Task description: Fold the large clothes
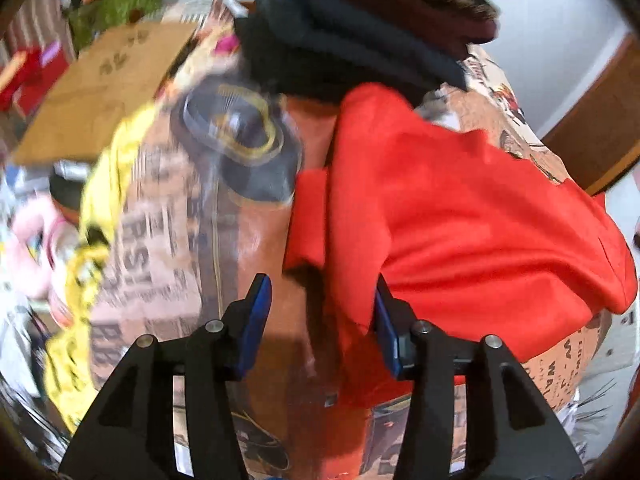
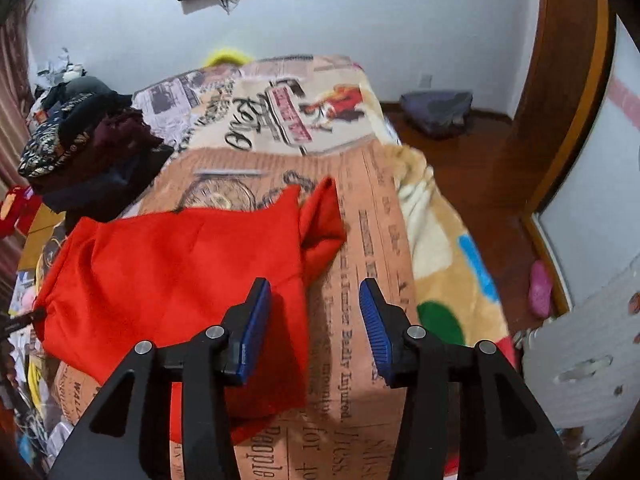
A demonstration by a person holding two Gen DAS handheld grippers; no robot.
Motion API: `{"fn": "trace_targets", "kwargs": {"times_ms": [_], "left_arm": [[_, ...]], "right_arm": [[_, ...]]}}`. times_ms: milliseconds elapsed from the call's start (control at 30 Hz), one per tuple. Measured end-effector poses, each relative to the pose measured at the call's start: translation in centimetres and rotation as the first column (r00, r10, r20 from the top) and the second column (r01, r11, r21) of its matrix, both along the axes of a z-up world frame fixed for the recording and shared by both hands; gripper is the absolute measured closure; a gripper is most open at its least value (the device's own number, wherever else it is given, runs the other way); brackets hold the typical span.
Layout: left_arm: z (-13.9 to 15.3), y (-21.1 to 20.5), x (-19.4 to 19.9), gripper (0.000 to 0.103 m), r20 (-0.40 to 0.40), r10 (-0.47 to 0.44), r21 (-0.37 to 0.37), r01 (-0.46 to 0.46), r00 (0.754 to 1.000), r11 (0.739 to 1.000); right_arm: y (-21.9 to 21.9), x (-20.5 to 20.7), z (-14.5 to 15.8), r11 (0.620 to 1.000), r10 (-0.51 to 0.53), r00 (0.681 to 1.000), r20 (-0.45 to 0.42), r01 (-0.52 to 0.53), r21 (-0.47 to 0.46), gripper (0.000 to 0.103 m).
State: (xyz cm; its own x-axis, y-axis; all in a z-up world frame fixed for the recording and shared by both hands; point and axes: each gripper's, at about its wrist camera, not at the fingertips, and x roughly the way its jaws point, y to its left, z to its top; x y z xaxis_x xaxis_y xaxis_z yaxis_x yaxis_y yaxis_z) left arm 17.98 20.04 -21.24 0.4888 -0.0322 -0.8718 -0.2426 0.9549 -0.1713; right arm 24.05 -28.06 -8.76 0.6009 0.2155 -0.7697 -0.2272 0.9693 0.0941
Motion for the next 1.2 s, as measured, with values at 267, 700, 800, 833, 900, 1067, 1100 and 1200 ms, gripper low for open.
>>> {"fn": "trace_targets", "kwargs": {"times_ms": [267,700,800,833,900,1067,1100,1200], "left_arm": [[4.9,-4.4,2.8,0.051,0.126,-0.130,0.061,0.123,0.983,0.991],[-3.0,-6.0,7.6,0.051,-0.017,-0.149,-0.095,0.147,0.989,0.985],[-3.6,-5.3,7.8,0.051,-0.014,-0.130,-0.139,0.127,0.991,0.982],[-3.4,-5.1,7.9,0.051,-0.017,-0.128,-0.139,0.125,0.992,0.982],[-2.8,-5.0,7.8,0.051,-0.019,-0.127,-0.098,0.124,0.992,0.987],[-1.9,-3.6,7.3,0.051,-0.001,-0.090,-0.051,0.089,0.996,0.995],[-2.1,-3.0,7.2,0.051,-0.005,-0.073,-0.061,0.072,0.997,0.995],[-3.1,-2.1,6.7,0.051,-0.022,-0.032,-0.039,0.031,0.999,0.999]], "right_arm": [[4.9,1.9,0.4,0.979,0.203,0.979,0.017,-0.203,-0.010,0.048],[4.1,11.4,-7.8,0.976,0.215,0.920,-0.328,-0.208,0.059,0.061],[4.4,10.8,-8.0,0.974,0.226,0.925,-0.305,-0.212,0.082,0.090],[4.5,10.4,-7.5,0.976,0.217,0.935,-0.282,-0.204,0.076,0.090],[5.0,9.8,-6.0,0.976,0.218,0.952,-0.215,-0.212,0.049,0.091],[6.2,9.3,-0.7,0.973,0.230,0.972,-0.049,-0.229,0.029,0.092],[6.4,9.5,-0.2,0.973,0.232,0.972,-0.032,-0.231,0.020,0.092],[7.3,10.7,-0.1,0.977,0.210,0.978,-0.011,-0.210,-0.039,0.092]]}}
